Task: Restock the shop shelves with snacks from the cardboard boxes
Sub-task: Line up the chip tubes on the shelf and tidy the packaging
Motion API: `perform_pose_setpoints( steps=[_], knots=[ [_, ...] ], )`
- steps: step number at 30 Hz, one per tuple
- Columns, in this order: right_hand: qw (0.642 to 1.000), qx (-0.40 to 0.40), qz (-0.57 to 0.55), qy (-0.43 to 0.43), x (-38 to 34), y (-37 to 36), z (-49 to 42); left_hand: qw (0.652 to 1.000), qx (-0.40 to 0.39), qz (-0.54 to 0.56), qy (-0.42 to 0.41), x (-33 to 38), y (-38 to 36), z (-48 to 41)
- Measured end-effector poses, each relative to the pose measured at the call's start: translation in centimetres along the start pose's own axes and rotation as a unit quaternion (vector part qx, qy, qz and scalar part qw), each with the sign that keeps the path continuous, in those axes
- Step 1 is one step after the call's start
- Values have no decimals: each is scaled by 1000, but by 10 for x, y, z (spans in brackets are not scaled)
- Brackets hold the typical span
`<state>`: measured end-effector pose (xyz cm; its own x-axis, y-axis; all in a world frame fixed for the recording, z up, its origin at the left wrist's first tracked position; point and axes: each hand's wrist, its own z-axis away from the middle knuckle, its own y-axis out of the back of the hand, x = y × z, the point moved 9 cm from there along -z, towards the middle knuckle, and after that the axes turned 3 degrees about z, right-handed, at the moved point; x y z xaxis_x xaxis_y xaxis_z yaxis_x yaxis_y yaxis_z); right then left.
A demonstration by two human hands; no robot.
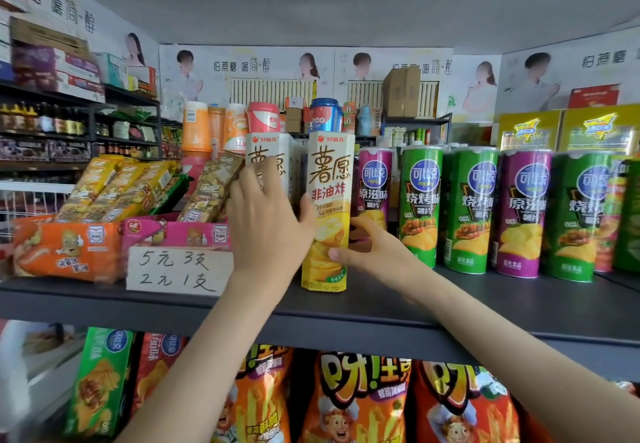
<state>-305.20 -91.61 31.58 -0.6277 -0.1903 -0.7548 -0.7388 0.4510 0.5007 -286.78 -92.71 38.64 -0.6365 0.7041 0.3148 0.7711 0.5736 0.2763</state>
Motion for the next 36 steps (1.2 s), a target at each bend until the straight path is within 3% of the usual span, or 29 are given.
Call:
perform_pose_setpoints(
  steps=[2, 5, 9, 13, 17, 20, 26, 30, 36],
  knots=[
    [999, 14, 36, -4, 5, 13, 5, 994, 50, 75, -60, 29, 6, 19],
    [997, 39, 68, -4, 13, 45, 13, 973, 4, 198, -114, 70, -10, 47],
    [989, 111, 99, -22, 28, 109, 25, 943, -139, 294, -72, 106, -56, 58],
    [971, 169, 165, -25, 45, 164, 33, 938, -181, 295, 1, 120, -98, 44],
    [954, 186, 233, 34, 32, 192, 25, 956, -195, 219, 10, 134, -121, 9],
    [934, 178, 287, 119, -1, 197, 9, 966, -208, 150, -43, 148, -113, -28],
    [859, 97, 422, 275, -77, 168, -42, 962, -204, -30, -180, 145, -56, -84],
    [811, 57, 529, 243, -96, 145, -101, 945, -255, -119, -165, 112, -37, -93],
    [748, -46, 655, 92, -82, 116, -177, 915, -339, -162, -148, 78, -43, -84]
  ],
)
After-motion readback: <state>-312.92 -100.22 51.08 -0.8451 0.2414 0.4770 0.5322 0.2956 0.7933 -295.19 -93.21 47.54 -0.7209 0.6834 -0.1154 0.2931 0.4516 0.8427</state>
